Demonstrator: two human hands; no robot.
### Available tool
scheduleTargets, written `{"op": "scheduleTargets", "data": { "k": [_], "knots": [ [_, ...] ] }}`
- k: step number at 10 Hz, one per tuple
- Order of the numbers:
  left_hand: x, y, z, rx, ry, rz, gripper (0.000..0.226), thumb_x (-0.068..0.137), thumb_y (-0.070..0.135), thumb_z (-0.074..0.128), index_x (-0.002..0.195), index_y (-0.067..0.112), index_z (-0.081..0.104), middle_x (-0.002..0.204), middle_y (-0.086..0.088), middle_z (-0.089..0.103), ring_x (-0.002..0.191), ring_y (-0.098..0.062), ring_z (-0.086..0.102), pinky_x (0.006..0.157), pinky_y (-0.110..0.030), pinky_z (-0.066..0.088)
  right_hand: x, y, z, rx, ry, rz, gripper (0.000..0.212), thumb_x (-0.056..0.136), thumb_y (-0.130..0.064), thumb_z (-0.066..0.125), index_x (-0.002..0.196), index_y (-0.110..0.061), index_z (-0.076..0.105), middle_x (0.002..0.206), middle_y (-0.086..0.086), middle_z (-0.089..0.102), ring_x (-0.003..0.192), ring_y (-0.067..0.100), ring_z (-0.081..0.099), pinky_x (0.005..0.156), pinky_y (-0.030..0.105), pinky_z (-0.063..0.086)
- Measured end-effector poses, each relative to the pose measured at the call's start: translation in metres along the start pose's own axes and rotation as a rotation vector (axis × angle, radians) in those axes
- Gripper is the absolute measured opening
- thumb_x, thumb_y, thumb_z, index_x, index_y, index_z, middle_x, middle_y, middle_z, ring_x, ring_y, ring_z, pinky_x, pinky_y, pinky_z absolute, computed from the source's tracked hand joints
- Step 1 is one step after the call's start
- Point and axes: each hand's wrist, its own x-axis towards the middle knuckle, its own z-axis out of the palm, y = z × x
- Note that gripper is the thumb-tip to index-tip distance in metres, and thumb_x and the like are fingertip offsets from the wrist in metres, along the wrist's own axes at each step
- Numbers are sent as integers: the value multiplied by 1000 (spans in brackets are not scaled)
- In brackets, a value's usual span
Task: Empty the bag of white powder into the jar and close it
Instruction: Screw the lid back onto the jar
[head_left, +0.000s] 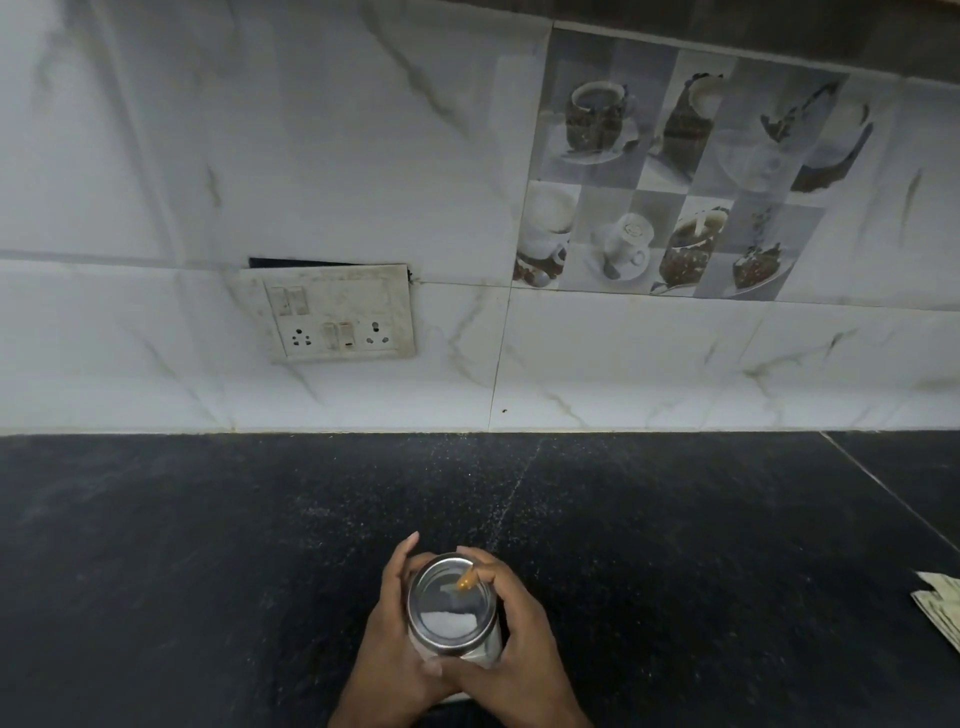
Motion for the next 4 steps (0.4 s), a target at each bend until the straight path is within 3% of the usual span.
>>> {"op": "scheduleTargets", "data": {
  "k": [1,2,3,4],
  "knots": [
    [-2,6,-2,-7,-18,-36,130,42,36,99,142,40,17,128,26,55,116,2,60,98,-9,42,-7,-20,3,23,-19,-93,48,53,-45,74,99,-50,62,104,-52,58,99,-24,58,82,1,44],
    [-4,6,-2,-5,-14,-37,123,49,29,97,143,35,19,128,21,57,118,-5,61,100,-14,43,-10,-33,13,21,101,-150,43,55,-43,71,95,-43,57,105,-58,52,97,-32,52,80,-6,40],
    [-3,5,-5,26,-15,-25,123,49,23,98,143,38,19,128,18,58,118,-8,62,103,-20,45,-11,-47,14,-26,83,-187,39,59,-42,68,95,-48,55,112,-62,44,101,-36,45,82,-10,34],
    [-3,8,-4,-34,-5,23,123,49,23,97,142,42,20,128,17,58,118,-8,62,101,-19,45,-7,-56,5,-7,-34,-166,53,56,-49,63,106,-35,52,105,-58,51,100,-40,40,84,-9,32]
  ]
}}
